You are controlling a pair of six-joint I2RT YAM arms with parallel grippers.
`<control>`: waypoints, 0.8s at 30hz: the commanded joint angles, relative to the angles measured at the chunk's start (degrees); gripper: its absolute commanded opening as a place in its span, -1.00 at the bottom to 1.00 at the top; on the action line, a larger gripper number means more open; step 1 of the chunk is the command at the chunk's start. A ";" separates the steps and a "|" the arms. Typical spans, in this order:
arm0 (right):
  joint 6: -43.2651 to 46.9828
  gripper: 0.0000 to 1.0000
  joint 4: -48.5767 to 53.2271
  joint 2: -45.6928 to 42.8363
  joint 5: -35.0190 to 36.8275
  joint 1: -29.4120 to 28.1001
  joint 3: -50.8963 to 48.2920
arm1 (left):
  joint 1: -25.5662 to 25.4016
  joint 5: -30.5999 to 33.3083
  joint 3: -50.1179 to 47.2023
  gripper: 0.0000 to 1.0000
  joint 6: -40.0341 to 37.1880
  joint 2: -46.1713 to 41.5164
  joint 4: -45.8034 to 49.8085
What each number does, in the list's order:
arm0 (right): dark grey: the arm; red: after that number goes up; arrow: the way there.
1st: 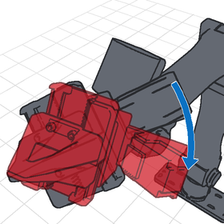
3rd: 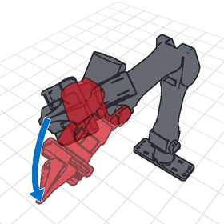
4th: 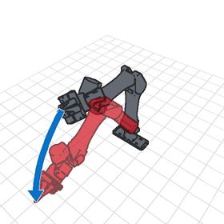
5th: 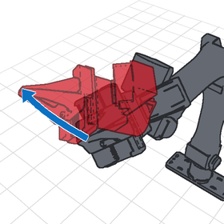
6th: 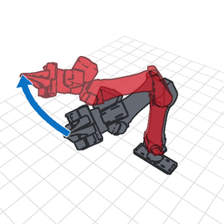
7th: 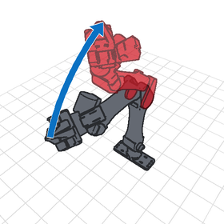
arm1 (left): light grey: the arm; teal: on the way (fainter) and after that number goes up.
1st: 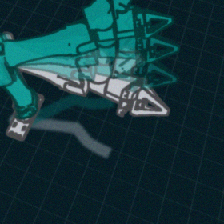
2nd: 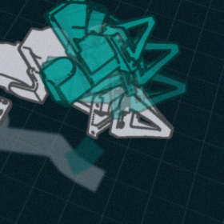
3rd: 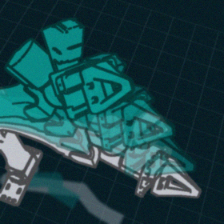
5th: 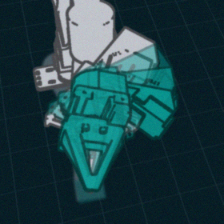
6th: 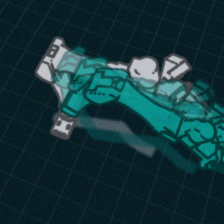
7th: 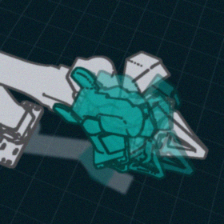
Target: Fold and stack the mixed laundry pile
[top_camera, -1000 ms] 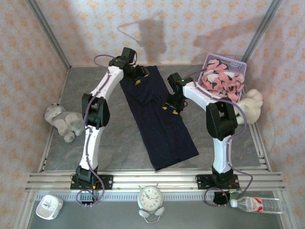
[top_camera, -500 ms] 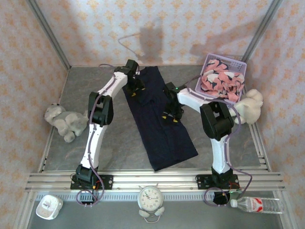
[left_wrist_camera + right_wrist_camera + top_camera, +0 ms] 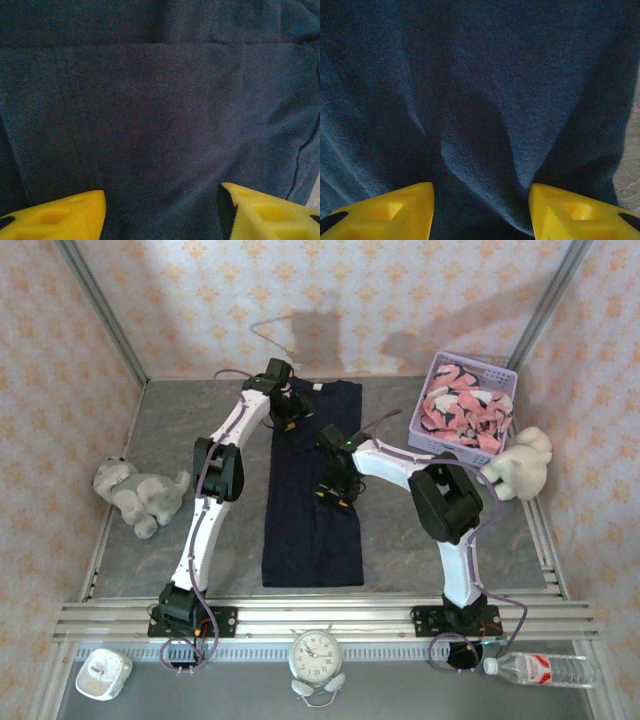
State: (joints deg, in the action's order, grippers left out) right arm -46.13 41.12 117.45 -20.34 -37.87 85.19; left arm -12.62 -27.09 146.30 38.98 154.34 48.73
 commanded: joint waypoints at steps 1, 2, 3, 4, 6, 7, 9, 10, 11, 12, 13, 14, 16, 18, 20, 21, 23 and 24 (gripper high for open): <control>-0.30 0.10 2.76 -2.88 3.15 0.07 0.63 | -0.06 -3.64 0.53 0.28 0.26 -2.78 0.75; -0.28 0.11 3.72 -4.04 3.39 0.07 0.07 | -0.12 -3.80 0.54 0.31 0.12 -4.44 1.40; -0.01 0.11 5.31 -4.97 3.71 0.07 -0.22 | -0.20 -3.99 0.56 0.33 -0.49 -6.25 2.26; 0.59 0.12 6.36 -5.87 3.73 0.01 -0.72 | -0.34 -3.82 0.48 0.34 -1.09 -7.77 3.38; 2.23 0.19 7.90 -8.88 4.19 -0.59 -2.77 | -0.88 -2.54 -1.14 0.37 -2.63 -12.01 5.58; 2.74 0.21 8.57 -10.31 4.30 -0.85 -3.73 | -1.29 -1.70 -2.94 0.37 -3.02 -14.27 6.28; 3.98 0.29 9.61 -13.90 3.90 -1.38 -6.12 | -2.05 0.11 -9.70 0.39 -3.60 -20.18 5.55; 4.52 0.32 10.05 -15.90 3.85 -1.80 -7.58 | -2.59 1.16 -14.61 0.39 -3.73 -23.81 4.44; 5.16 0.34 10.49 -17.82 4.04 -2.30 -9.28 | -3.13 2.14 -19.70 0.40 -3.74 -27.51 3.28; 5.39 0.35 10.85 -19.48 4.09 -2.76 -10.84 | -3.64 3.13 -24.16 0.40 -3.74 -30.68 2.30; 5.59 0.36 11.08 -21.54 4.03 -3.49 -13.09 | -4.25 4.33 -29.16 0.40 -3.53 -34.31 1.41; 5.68 0.36 10.94 -23.30 3.76 -4.22 -15.14 | -4.79 5.48 -35.08 0.40 -3.13 -37.88 0.47; 5.13 0.36 10.28 -26.26 3.49 -6.13 -19.03 | -5.71 6.78 -46.03 0.40 -1.57 -44.41 -2.22; 4.26 0.35 9.36 -28.65 3.80 -8.63 -22.50 | -6.48 7.55 -56.78 0.40 0.02 -52.00 -4.91; 3.05 0.35 8.04 -29.87 3.51 -10.74 -25.37 | -7.32 8.40 -65.99 0.39 1.24 -57.69 -5.61; 2.51 0.35 7.16 -30.21 3.00 -11.86 -26.70 | -7.89 9.40 -70.85 0.39 1.71 -60.60 -5.73; 1.08 0.35 5.52 -30.67 2.98 -14.12 -29.05 | -9.34 11.32 -79.50 0.39 3.46 -67.53 -6.04; 0.58 0.35 4.86 -30.81 2.86 -14.83 -29.88 | -9.95 11.62 -82.98 0.39 4.52 -70.27 -6.62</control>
State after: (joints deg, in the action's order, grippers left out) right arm -43.09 47.83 88.42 -18.20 -50.78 57.63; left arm -21.21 -19.92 71.64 40.23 89.93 42.35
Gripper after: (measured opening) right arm 0.674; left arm 0.694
